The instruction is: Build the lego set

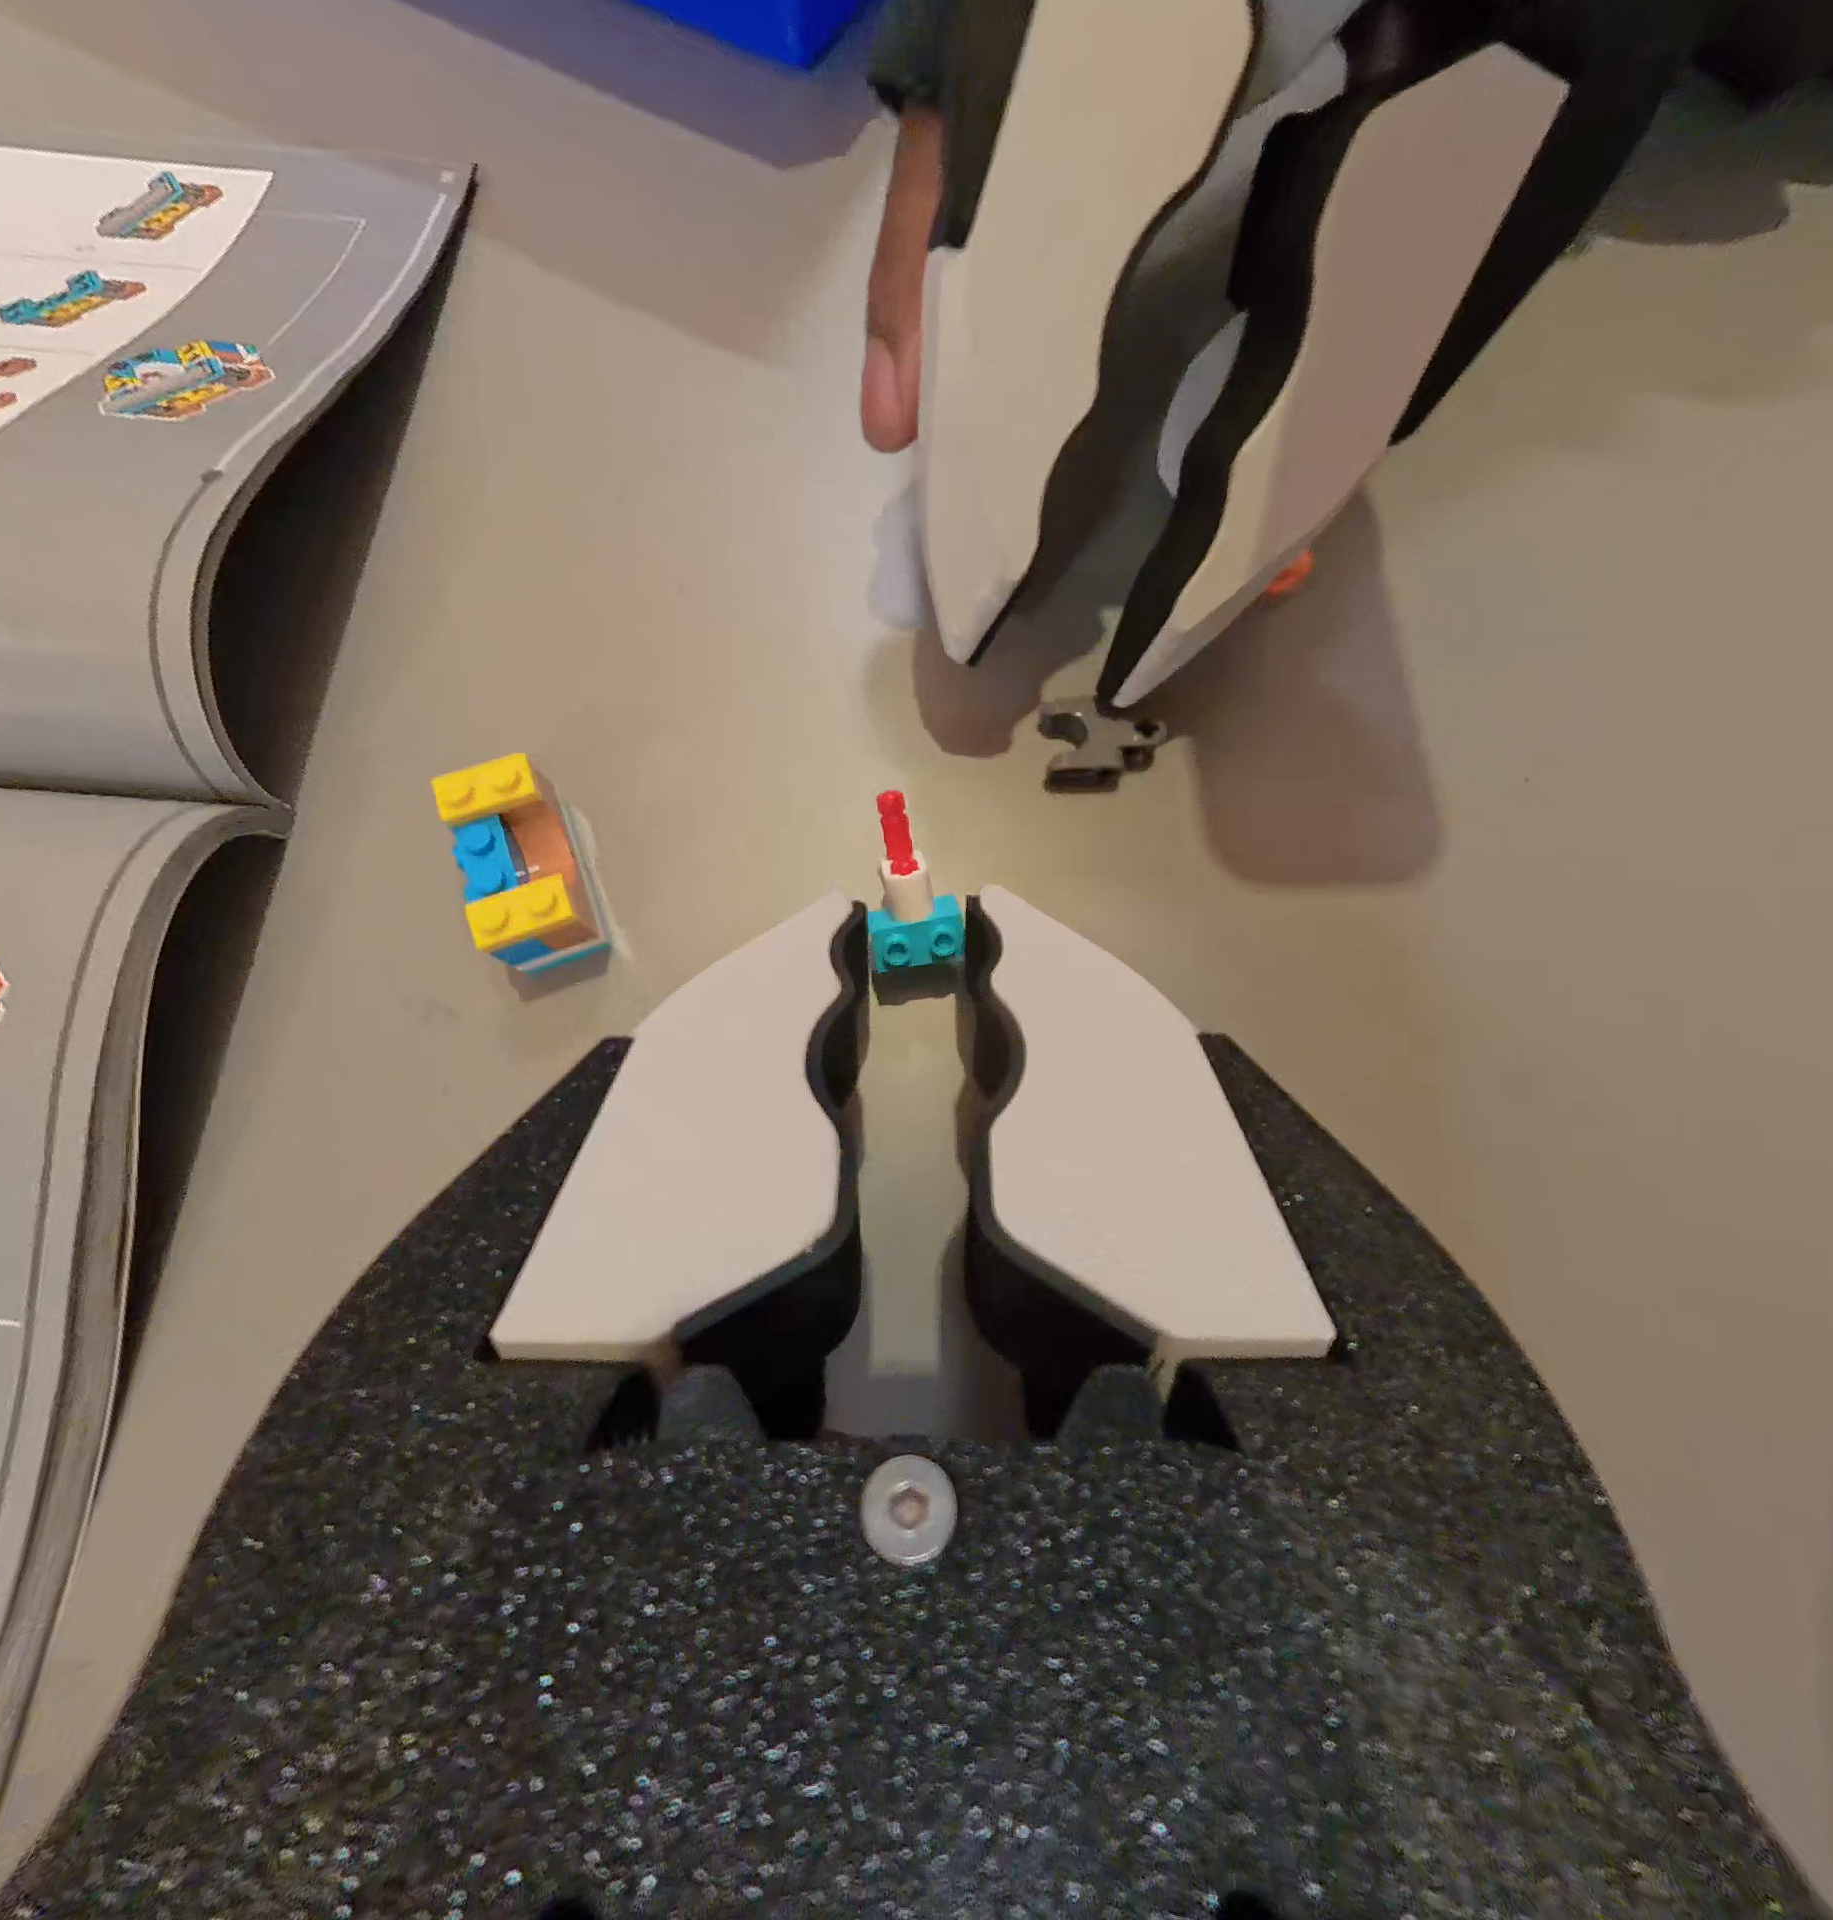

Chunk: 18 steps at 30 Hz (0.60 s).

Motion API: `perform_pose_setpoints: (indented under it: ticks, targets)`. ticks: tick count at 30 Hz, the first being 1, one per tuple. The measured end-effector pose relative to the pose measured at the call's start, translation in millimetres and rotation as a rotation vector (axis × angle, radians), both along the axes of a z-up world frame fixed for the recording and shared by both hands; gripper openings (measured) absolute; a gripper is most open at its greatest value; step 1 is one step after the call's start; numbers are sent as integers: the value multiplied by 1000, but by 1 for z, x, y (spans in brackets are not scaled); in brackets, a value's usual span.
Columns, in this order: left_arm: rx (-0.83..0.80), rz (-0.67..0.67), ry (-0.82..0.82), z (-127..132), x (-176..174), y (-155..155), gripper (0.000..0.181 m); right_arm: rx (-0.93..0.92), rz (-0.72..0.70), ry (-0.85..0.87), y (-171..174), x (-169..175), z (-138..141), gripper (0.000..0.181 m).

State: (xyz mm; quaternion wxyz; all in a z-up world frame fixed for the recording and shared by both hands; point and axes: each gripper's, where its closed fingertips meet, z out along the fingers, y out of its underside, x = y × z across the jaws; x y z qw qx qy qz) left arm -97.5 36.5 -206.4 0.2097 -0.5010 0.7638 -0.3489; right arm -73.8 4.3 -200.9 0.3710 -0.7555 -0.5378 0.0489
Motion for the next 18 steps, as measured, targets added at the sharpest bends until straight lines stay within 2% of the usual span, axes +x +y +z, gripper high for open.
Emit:
perform_pose_setpoints:
  ticks: [6, 11, 18]
  targets:
    - [18, 13, 0, -2, -10, -2, 17, -78, 20, -25, -4, -9, -7, 25]
    - [33, 12, -17, -1, -16, -5, 18, -67, -14, -74, -5, -15, -8, 27]
    - [40, 4, -32, 0, -17, -6, 17, -138, -32, -34, -2, -8, -9, 32]
